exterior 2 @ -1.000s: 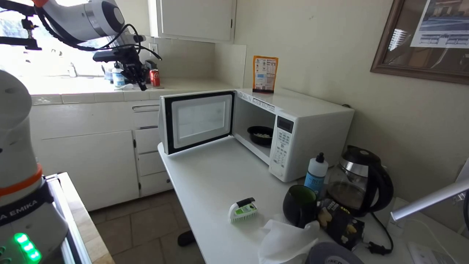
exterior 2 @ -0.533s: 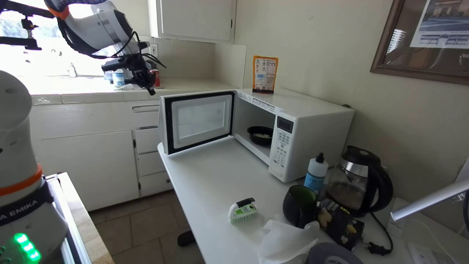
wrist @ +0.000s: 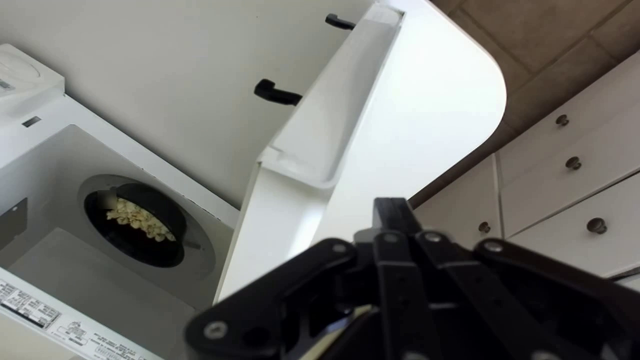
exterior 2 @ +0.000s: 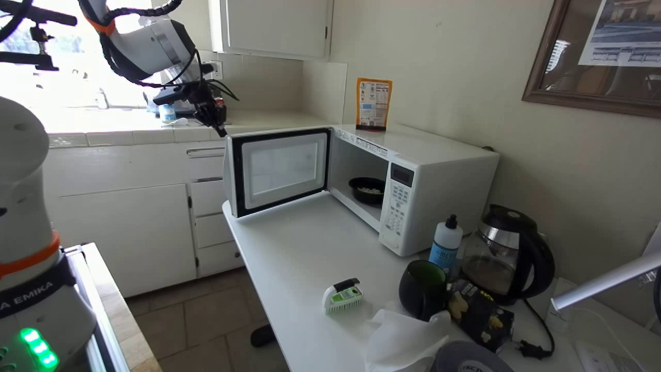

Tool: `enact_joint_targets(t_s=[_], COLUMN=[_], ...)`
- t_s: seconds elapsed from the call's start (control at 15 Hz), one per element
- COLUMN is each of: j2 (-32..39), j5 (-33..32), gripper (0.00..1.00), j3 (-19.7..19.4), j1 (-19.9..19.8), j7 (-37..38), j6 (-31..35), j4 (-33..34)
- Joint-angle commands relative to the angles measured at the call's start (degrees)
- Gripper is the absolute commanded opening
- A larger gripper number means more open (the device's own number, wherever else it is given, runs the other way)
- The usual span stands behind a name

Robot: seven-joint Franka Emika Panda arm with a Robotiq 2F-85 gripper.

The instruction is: Close the open microwave door

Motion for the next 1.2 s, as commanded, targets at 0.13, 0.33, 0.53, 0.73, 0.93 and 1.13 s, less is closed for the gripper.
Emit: enact_joint_targets(t_s=[0.13, 0.33, 0.53, 0.73, 0.93, 1.13], j2=[1.25, 2.09, 3.13, 3.71, 3.89, 3.96], j5=[-2.25, -2.67, -2.89, -4.79, -9.41, -15.14], gripper=[0.0, 0.0, 0.0, 0.0, 0.0, 0.0], j3=[-3.88, -5.66, -7.11, -8.66, -10.5, -12.38], j1=[2.77, 3.16, 3.3, 3.48, 3.1, 2.22], j7=[5.12, 9.11, 12.47, 17.38, 23.47, 30.28], j6=[0.13, -0.37, -1.0, -2.08, -3.45, -4.95], j4=[1.62, 2.56, 3.26, 3.59, 3.41, 3.06])
